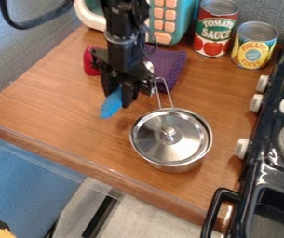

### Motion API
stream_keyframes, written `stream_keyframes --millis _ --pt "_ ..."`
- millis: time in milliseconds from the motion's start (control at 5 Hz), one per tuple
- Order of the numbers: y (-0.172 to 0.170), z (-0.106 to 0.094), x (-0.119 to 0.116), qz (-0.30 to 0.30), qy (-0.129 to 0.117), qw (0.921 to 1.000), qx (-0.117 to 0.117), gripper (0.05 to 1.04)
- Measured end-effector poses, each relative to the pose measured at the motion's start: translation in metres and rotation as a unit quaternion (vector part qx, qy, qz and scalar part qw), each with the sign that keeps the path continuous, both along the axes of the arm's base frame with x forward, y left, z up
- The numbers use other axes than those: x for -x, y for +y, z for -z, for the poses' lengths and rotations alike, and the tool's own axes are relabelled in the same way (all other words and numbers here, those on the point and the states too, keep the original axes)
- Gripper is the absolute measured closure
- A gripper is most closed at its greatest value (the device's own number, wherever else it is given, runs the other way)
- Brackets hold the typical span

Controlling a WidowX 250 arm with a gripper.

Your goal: Moved the blue spoon to the left of the pot

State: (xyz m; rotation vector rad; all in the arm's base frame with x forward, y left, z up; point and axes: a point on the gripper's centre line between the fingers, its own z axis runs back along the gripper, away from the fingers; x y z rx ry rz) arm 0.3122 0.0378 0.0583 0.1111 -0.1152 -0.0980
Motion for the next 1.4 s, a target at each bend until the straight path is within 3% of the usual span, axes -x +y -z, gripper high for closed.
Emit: stream_keyframes --millis 400,800,1000,1200,1400 --pt "-0.008 0.023 0.029 -0.003 0.028 0.9996 -0.002 0.668" --pt "-0.009 0.028 0.033 -0.007 0.031 0.9994 0.013 0.609" --pt "-0.004 0.028 0.034 -0.016 0.031 0.9992 0.018 0.303" --pt "-0.002 0.002 0.033 -0.019 0.017 0.9997 0.005 0.083" --pt "-0.011 -0.035 0.034 -0.012 -0.009 0.9998 -0.016 0.078"
